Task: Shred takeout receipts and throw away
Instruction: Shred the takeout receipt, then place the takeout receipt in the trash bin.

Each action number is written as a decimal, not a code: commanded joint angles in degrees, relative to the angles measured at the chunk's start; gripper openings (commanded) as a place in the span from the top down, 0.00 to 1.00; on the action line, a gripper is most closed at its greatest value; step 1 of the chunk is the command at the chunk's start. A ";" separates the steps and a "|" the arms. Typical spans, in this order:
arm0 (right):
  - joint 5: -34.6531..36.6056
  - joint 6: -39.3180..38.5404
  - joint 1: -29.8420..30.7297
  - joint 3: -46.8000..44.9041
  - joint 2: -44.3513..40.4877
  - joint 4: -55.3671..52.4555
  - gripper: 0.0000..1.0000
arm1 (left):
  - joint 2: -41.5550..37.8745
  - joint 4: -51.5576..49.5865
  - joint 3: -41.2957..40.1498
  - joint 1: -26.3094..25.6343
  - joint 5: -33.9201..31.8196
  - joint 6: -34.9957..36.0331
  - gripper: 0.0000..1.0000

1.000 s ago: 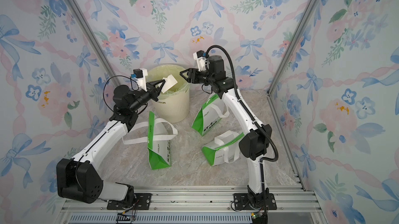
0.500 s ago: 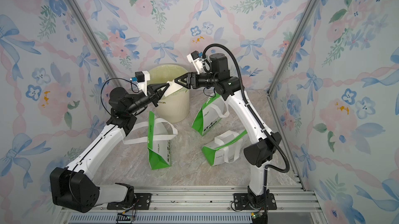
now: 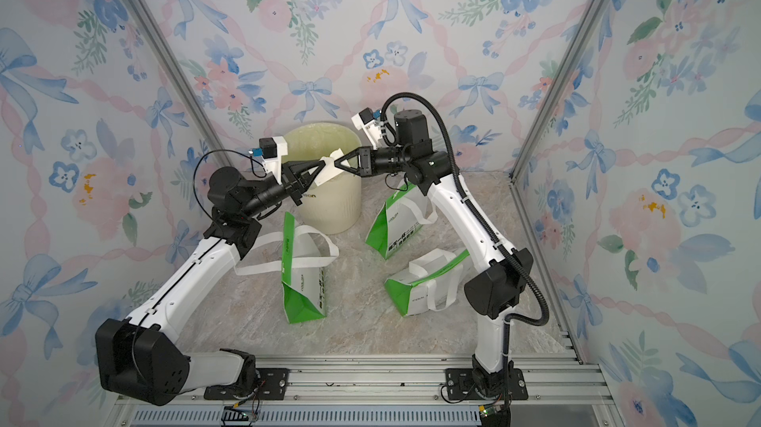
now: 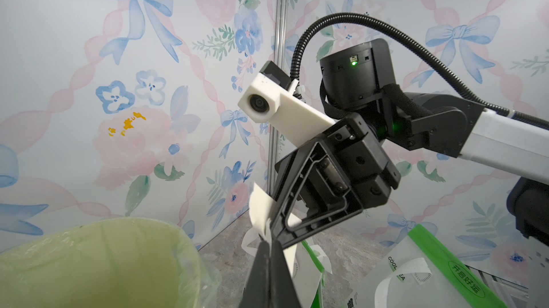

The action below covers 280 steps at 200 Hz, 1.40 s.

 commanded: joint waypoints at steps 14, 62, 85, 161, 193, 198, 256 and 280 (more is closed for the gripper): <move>-0.95 5.14 0.40 -3.59 -1.88 8.99 1.00 | -0.53 3.33 -1.32 -0.15 -1.75 -1.87 1.00; 0.73 22.95 -0.16 -6.98 -0.15 21.82 1.00 | -3.42 5.43 -3.42 -1.10 -8.68 3.03 1.00; 2.24 27.74 -0.27 -4.97 2.29 18.28 1.00 | -6.27 6.35 -4.68 -3.77 -8.86 11.81 1.00; 12.15 17.05 0.53 6.08 6.84 -1.33 1.00 | -6.52 9.57 -3.75 -7.71 -26.38 12.75 1.00; 19.44 8.34 1.19 9.63 7.88 -4.35 0.94 | -3.23 9.35 -3.26 -3.14 -32.58 -0.71 1.00; 21.21 6.40 1.51 10.38 8.21 -4.73 0.93 | -2.83 9.31 -3.34 -3.03 -32.61 -1.44 1.00; 35.55 -8.57 5.96 23.07 18.12 -12.12 0.71 | -2.83 8.70 -4.86 -2.27 -33.49 -4.82 1.00; 39.60 -12.11 6.64 23.08 18.91 -12.11 0.63 | -3.37 8.34 -5.75 -2.16 -34.34 -5.23 1.00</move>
